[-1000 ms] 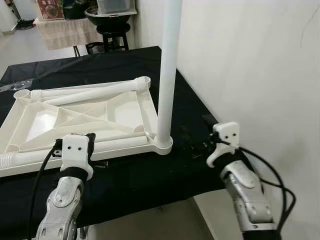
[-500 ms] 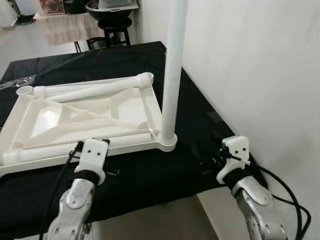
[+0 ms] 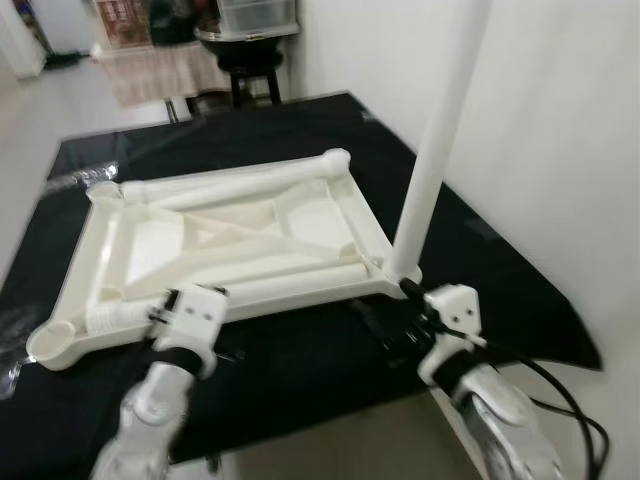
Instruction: Building children table
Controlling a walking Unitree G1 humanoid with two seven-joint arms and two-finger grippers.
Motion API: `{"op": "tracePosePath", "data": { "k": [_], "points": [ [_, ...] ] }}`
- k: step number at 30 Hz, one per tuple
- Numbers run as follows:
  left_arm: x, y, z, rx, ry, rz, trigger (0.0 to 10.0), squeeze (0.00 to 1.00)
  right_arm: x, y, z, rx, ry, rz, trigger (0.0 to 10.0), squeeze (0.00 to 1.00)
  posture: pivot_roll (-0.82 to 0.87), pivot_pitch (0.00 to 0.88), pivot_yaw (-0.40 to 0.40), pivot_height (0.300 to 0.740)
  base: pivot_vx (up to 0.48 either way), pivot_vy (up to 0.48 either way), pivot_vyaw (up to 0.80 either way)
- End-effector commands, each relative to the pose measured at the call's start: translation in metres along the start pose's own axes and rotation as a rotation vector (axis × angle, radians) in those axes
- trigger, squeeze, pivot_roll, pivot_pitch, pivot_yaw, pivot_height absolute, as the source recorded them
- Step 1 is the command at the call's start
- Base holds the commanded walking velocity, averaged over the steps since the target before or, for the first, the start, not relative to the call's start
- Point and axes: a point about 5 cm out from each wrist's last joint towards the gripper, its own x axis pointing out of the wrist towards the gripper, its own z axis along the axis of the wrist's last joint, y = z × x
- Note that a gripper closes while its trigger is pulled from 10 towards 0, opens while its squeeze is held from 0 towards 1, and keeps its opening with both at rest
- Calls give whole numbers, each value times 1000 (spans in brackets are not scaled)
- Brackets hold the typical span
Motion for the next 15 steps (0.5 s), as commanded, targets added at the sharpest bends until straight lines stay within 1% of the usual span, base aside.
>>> {"op": "tracePosePath", "data": {
  "k": [1,13,14,15],
  "points": [
    [-2,2,-5,16,26,2,10000,0,6,7,3,9,-13,26,10000,0,-24,159,-21,740,0,450,0],
    [5,5,5,2,-7,14,10000,0,23,8,8,-11,-42,29,10000,0,-11,144,-32,740,0,447,0],
    [5,5,7,-17,-13,3,10000,0,27,9,9,-13,-46,28,10000,0,-8,142,-33,740,0,0,0],
    [5,5,7,-17,-13,3,10000,0,27,9,9,-13,-46,28,10000,0,-8,142,-33,740,0,0,0]
  ]
}}
